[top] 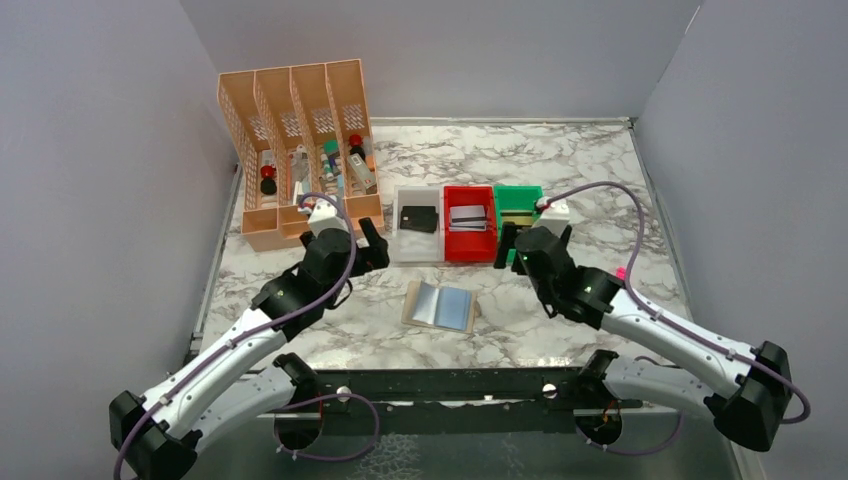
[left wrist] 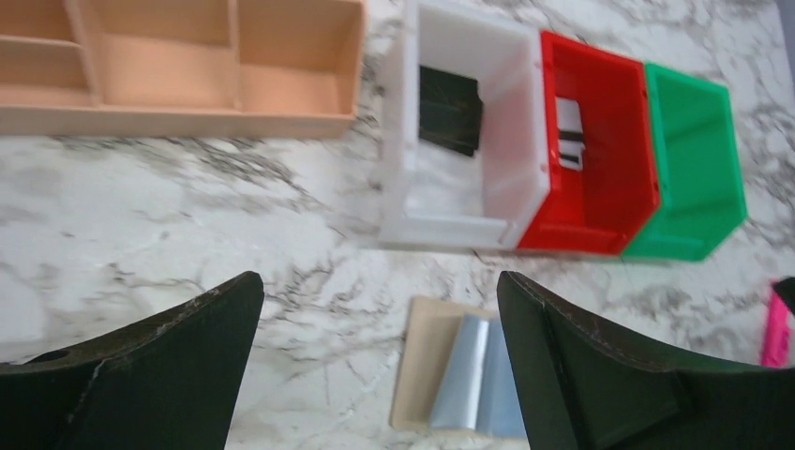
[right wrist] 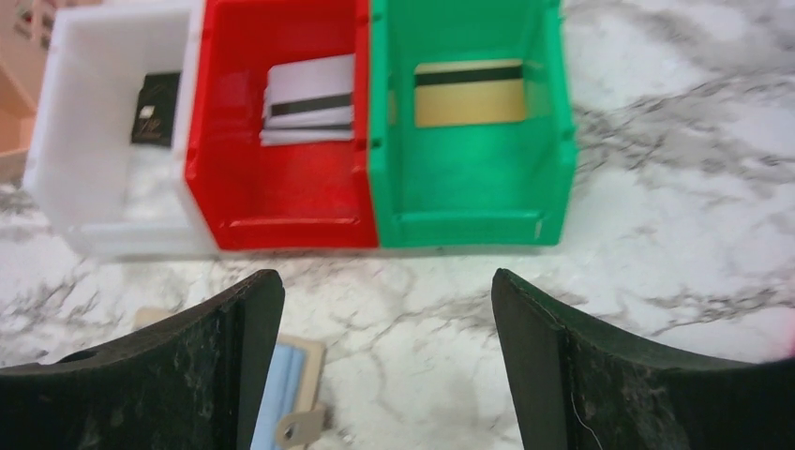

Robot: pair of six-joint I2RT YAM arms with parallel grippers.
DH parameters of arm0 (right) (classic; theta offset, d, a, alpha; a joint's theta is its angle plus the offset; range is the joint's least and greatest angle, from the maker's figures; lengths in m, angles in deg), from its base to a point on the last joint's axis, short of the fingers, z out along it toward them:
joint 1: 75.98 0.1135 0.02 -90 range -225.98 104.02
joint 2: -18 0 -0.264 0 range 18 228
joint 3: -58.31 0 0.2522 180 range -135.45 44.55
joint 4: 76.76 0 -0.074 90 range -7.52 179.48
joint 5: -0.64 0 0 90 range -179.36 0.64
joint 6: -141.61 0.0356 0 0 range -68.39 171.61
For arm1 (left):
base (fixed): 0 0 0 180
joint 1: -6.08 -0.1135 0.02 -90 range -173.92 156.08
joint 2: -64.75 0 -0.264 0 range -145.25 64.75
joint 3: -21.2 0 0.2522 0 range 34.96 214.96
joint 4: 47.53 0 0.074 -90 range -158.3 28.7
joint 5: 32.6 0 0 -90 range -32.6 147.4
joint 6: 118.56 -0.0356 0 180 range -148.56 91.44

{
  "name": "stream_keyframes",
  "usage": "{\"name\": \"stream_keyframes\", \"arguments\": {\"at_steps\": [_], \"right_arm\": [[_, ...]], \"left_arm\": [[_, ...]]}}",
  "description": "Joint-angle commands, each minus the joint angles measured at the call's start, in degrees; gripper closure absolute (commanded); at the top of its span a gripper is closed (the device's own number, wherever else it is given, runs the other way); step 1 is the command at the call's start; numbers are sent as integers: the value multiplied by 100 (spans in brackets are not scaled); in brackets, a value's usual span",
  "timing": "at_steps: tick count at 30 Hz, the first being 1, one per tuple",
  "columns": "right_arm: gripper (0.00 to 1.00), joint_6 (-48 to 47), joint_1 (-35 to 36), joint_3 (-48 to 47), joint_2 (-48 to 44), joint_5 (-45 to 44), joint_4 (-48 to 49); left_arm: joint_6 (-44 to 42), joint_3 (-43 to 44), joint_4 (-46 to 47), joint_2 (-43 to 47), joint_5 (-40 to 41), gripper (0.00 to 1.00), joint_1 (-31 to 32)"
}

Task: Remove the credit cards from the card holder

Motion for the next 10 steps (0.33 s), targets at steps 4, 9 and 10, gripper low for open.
{"name": "stream_keyframes", "arguments": {"at_steps": [4, 9, 10], "right_arm": [[13, -1114, -1352, 101, -518, 834, 571], [13, -1371, -1366, 194, -546, 1390, 787], [13, -1371, -1366, 221, -535, 1438, 800]], "left_arm": [[-603, 402, -827, 445, 2028, 1, 9], [-848, 277, -816, 658, 2190, 1, 9], [-890, 288, -820, 667, 2180, 1, 9]]}}
